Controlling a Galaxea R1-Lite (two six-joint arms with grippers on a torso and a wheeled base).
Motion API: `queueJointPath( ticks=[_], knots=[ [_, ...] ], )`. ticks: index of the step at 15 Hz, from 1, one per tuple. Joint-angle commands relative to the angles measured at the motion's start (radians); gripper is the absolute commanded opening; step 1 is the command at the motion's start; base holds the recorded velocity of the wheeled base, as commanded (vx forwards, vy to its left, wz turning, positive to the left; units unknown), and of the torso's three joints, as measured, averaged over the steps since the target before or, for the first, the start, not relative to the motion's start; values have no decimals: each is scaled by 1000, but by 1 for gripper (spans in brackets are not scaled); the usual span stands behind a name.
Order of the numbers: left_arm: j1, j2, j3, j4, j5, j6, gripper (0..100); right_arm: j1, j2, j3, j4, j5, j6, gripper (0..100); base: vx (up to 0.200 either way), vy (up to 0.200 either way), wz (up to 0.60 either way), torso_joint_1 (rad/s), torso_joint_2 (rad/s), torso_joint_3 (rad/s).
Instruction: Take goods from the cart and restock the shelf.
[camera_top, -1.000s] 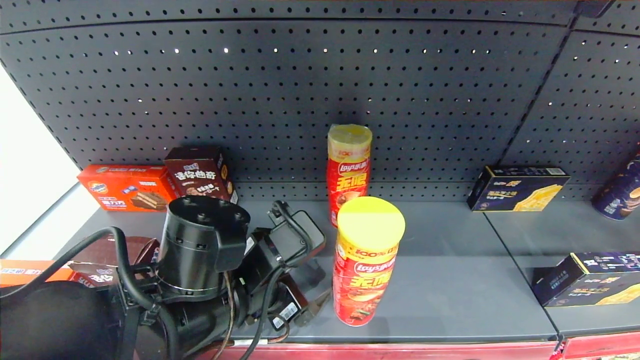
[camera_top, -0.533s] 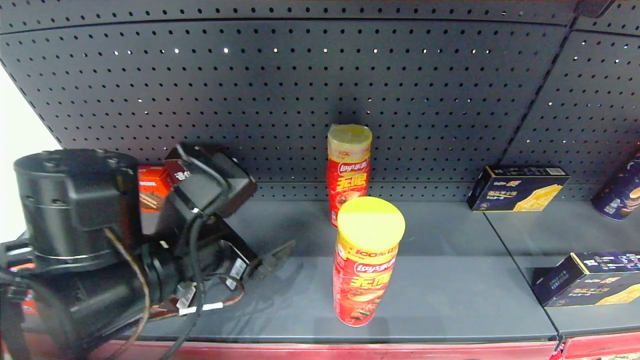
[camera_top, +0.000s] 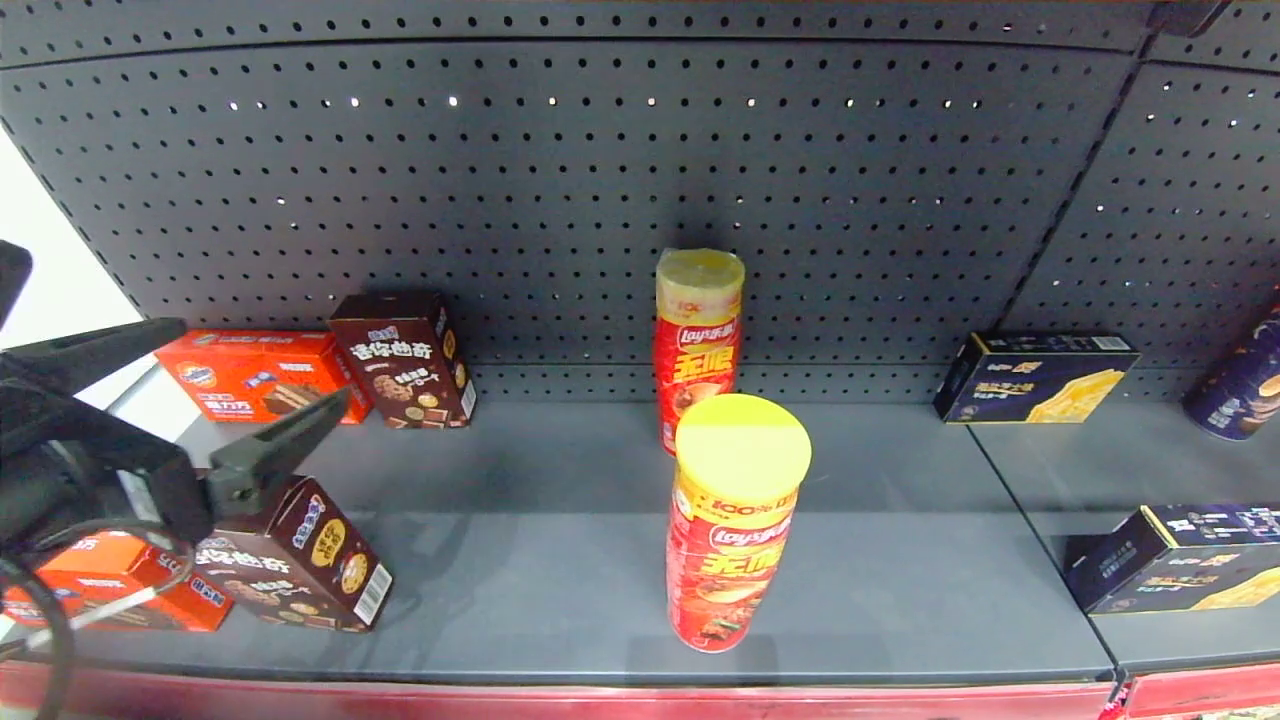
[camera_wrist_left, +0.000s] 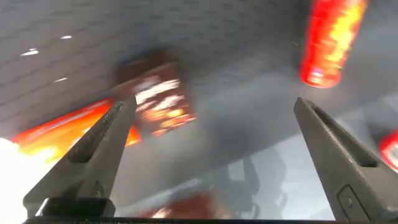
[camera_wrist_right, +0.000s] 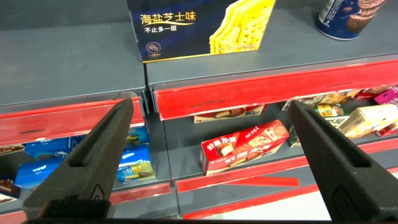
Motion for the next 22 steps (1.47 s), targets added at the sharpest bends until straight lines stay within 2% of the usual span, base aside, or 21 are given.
queueJointPath(
  ticks=[1,2,3,4,5,6,7,8,10,11,12,13,14,15,16,17,18,21,22],
  knots=[
    [69,-219,104,4,2,-14,100,2,2,0,0,-1,0,100,0,0,0,0,0,0],
    [77,-240,117,4,2,-14,100,5,2,0,1,-1,0,100,0,0,0,0,0,0],
    [130,-360,193,16,21,-14,100,9,3,0,1,1,0,100,0,0,0,0,0,0],
    [130,-360,193,16,21,-14,100,9,3,0,1,1,0,100,0,0,0,0,0,0],
    [178,-429,237,31,48,-14,100,9,3,0,1,1,0,100,0,0,0,0,0,0],
    [235,-530,289,97,105,-13,100,8,2,0,1,1,-2,100,0,0,0,0,0,0],
    [274,-656,340,205,128,-8,100,9,3,0,1,1,0,100,0,0,0,0,0,0],
    [290,-718,361,271,132,-10,100,9,3,0,1,1,-2,100,0,0,0,0,0,0],
    [347,-922,387,493,137,-14,100,9,3,0,0,1,0,100,0,0,0,0,0,0],
    [353,-958,389,533,136,-16,100,9,3,0,0,-1,0,100,0,0,0,0,0,0],
    [363,-1006,412,564,139,-50,100,9,3,0,0,-1,0,100,0,0,0,0,0,0],
    [383,-1017,424,565,132,-80,100,9,3,0,0,1,0,100,0,0,0,0,0,0],
    [389,-1044,482,556,132,-90,100,9,3,0,1,1,-2,100,0,0,0,0,0,0],
    [388,-1044,558,479,136,-106,100,9,3,0,0,1,0,100,0,0,0,0,0,0],
    [388,-1044,588,390,128,-108,100,11,3,0,0,1,0,100,0,0,0,0,0,0],
    [388,-1044,588,401,109,-108,100,11,3,0,0,1,-2,100,0,0,0,0,0,0],
    [388,-1044,588,401,50,-109,100,11,3,0,0,1,0,100,0,0,0,0,0,0],
    [388,-1044,588,436,-248,-125,100,17,3,0,1,1,-2,100,0,0,0,0,0,0],
    [388,-1044,588,445,-291,-113,100,19,3,0,1,1,0,100,0,0,0,0,0,0]
  ],
)
